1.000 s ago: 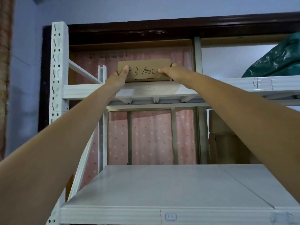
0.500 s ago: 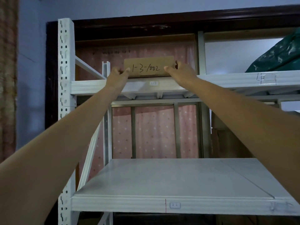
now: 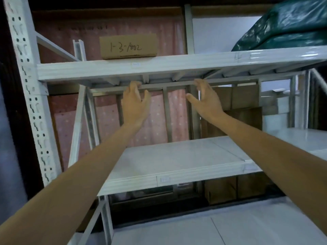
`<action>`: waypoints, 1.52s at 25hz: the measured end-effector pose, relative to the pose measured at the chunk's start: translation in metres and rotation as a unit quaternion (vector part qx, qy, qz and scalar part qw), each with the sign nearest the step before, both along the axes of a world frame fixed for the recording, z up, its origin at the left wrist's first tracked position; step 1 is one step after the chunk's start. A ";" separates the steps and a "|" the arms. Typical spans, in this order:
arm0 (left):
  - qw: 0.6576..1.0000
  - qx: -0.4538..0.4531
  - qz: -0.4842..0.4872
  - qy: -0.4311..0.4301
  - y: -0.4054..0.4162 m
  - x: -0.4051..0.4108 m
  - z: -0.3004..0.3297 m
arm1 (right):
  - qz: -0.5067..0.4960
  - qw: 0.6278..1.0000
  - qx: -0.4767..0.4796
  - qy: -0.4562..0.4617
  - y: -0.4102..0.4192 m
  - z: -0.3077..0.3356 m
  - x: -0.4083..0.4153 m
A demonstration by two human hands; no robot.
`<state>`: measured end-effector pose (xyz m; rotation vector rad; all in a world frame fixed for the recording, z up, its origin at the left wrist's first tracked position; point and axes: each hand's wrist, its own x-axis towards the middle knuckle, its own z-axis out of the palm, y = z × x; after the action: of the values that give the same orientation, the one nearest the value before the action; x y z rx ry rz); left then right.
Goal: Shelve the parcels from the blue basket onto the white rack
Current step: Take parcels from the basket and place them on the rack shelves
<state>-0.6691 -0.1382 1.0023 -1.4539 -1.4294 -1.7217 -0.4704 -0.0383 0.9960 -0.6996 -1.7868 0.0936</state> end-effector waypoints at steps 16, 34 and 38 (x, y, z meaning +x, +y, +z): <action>0.900 -0.400 -0.172 0.017 0.099 0.456 -0.220 | -0.148 0.935 -0.293 -0.134 0.016 -0.227 0.489; 0.807 -0.558 -0.195 0.008 0.285 0.687 -0.406 | -0.177 0.843 -0.402 -0.310 0.161 -0.382 0.723; 0.788 -0.589 -0.180 -0.013 0.301 0.717 -0.451 | -0.136 0.827 -0.425 -0.341 0.196 -0.421 0.745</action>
<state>0.0478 0.1624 0.5514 -2.4091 -2.5808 -0.8885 0.2745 0.1574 0.5745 -1.8050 -2.2816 0.5269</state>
